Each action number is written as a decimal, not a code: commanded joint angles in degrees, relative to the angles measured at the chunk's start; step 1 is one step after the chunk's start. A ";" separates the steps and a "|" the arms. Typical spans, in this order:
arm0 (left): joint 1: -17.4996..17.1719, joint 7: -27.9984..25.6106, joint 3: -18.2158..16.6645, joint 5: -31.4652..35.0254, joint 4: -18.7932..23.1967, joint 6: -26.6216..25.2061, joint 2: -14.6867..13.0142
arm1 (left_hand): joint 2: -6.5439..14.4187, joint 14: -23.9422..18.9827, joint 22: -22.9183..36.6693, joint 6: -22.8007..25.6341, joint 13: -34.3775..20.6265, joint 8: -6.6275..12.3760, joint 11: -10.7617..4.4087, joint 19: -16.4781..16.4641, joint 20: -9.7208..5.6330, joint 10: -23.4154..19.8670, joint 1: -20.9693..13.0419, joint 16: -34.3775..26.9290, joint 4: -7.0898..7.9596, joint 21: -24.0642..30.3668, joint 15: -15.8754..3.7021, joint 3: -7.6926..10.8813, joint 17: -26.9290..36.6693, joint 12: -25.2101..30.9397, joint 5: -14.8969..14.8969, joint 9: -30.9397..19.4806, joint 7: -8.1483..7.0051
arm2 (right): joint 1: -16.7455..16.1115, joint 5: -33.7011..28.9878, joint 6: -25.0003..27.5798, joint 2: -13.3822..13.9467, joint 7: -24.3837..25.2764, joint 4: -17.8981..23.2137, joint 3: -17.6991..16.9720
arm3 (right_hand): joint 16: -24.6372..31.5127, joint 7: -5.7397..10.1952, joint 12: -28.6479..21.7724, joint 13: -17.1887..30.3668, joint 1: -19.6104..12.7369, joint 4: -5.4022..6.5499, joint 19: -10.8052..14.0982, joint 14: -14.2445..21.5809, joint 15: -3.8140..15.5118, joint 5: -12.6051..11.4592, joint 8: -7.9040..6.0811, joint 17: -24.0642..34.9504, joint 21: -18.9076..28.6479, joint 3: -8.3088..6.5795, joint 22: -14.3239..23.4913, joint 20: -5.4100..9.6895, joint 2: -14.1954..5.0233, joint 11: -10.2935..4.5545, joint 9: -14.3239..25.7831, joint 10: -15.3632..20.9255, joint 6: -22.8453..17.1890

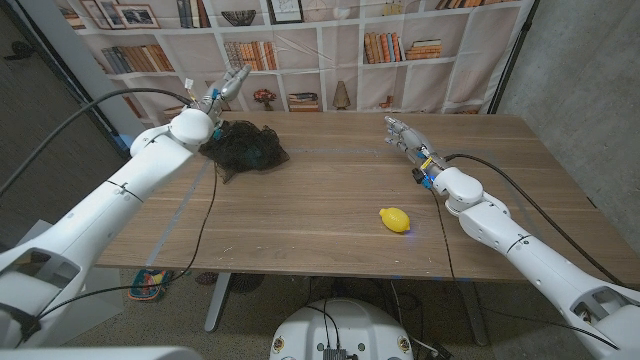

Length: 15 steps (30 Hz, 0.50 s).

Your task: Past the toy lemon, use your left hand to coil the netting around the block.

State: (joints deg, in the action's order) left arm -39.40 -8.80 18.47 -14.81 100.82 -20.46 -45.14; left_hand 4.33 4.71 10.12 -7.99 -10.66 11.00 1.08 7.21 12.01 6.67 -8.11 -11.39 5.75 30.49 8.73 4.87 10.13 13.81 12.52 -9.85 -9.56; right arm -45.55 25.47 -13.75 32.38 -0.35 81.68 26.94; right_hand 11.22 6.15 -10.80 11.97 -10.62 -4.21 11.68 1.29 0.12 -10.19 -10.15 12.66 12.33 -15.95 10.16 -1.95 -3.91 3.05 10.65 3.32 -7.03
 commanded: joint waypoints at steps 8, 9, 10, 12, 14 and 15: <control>-2.37 16.23 -2.41 -18.79 -9.88 17.64 0.82 | 0.30 0.83 0.24 -1.19 0.04 -0.42 1.03 1.16 0.02 0.51 -1.09 0.42 -0.43 -1.48 0.28 0.14 0.20 -0.86 0.60 -0.17 1.69 | 1.97 -1.33 -5.03 -5.40 3.35 -4.49 0.56 | -0.26 0.49 -0.17 -0.35 2.08 0.66 -3.48 -1.32 0.40 -0.86 -0.39 -0.56 -1.48 1.88 0.08 -0.75 1.95 -0.57 0.03 -0.40 0.40; -2.17 17.42 -2.30 -19.47 -10.84 18.60 1.03 | 0.30 0.76 0.24 -1.23 0.04 -0.44 1.05 1.18 0.03 0.46 -1.10 0.40 -0.43 -1.52 0.15 0.14 0.20 -0.86 0.60 -0.17 1.70 | 2.01 -1.48 -5.27 -5.59 3.68 -4.58 0.51 | -0.25 0.46 -0.19 -0.36 2.13 0.67 -3.49 -1.32 0.37 -0.87 -0.42 -0.58 -1.47 1.93 0.08 -0.83 2.01 -0.55 0.02 -0.38 0.33; -2.03 18.21 -2.22 -20.08 -11.63 19.41 1.32 | 0.30 0.75 0.24 -1.29 0.04 -0.46 1.17 1.21 0.03 0.43 -1.10 0.40 -0.44 -1.56 0.18 0.14 0.20 -0.87 0.61 -0.17 1.86 | 2.05 -1.70 -5.52 -5.75 4.05 -4.64 0.48 | -0.24 0.48 -0.22 -0.37 2.18 0.68 -3.44 -1.32 0.37 -0.89 -0.44 -0.60 -1.44 1.98 0.08 -0.76 2.07 -0.46 0.02 -0.33 0.31; -1.65 19.61 -1.89 -20.73 -13.04 20.86 1.64 | 0.30 0.76 0.25 -1.28 0.04 -0.45 1.30 1.23 0.04 0.38 -1.11 0.40 -0.44 -1.62 0.15 0.13 0.20 -0.88 0.62 -0.17 1.98 | 2.03 -2.30 -5.70 -5.93 5.00 -4.51 0.42 | -0.22 0.50 -0.26 -0.40 2.33 0.70 -3.17 -1.29 0.35 -0.94 -0.52 -0.66 -1.31 2.13 0.08 -0.74 2.25 -0.50 0.01 -0.25 0.14; -1.05 21.39 -1.46 -21.59 -14.58 21.90 2.01 | 0.30 0.74 0.25 -1.18 0.04 -0.41 1.36 1.26 0.04 0.29 -1.11 0.40 -0.45 -1.69 0.12 0.12 0.20 -0.87 0.63 -0.17 2.05 | 1.95 -2.92 -5.62 -6.08 6.13 -4.23 0.34 | -0.20 0.49 -0.30 -0.42 2.45 0.72 -2.97 -1.26 0.38 -0.98 -0.58 -0.71 -1.21 2.24 0.07 -0.64 2.39 -0.43 0.00 -0.21 0.02; -0.72 22.31 -1.25 -22.04 -15.37 22.37 2.22 | 0.29 0.74 0.25 -1.19 0.04 -0.42 1.43 1.30 0.05 0.28 -1.12 0.40 -0.46 -1.74 0.03 0.11 0.20 -0.89 0.64 -0.17 2.05 | 1.81 -3.22 -5.54 -6.12 6.77 -3.99 0.27 | -0.18 0.41 -0.35 -0.45 2.57 0.73 -2.68 -1.24 0.39 -1.03 -0.63 -0.76 -1.09 2.37 0.07 -0.39 2.55 -0.44 -0.01 -0.11 -0.10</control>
State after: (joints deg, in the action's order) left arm -41.29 3.87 16.29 -29.87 92.36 -6.54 -44.22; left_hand 4.63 5.16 10.28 -9.23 -10.66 10.57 2.16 8.11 11.86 6.71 -8.41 -11.10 5.52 29.00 8.67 5.11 10.13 12.99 12.79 -9.86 -7.96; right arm -44.03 24.47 -17.90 28.21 2.46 78.16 27.31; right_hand 11.01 6.34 -10.80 11.44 -8.36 -3.41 8.59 0.37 0.43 -10.86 -10.40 11.98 11.00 -13.98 10.12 -2.77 -1.66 2.47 10.66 2.74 -6.84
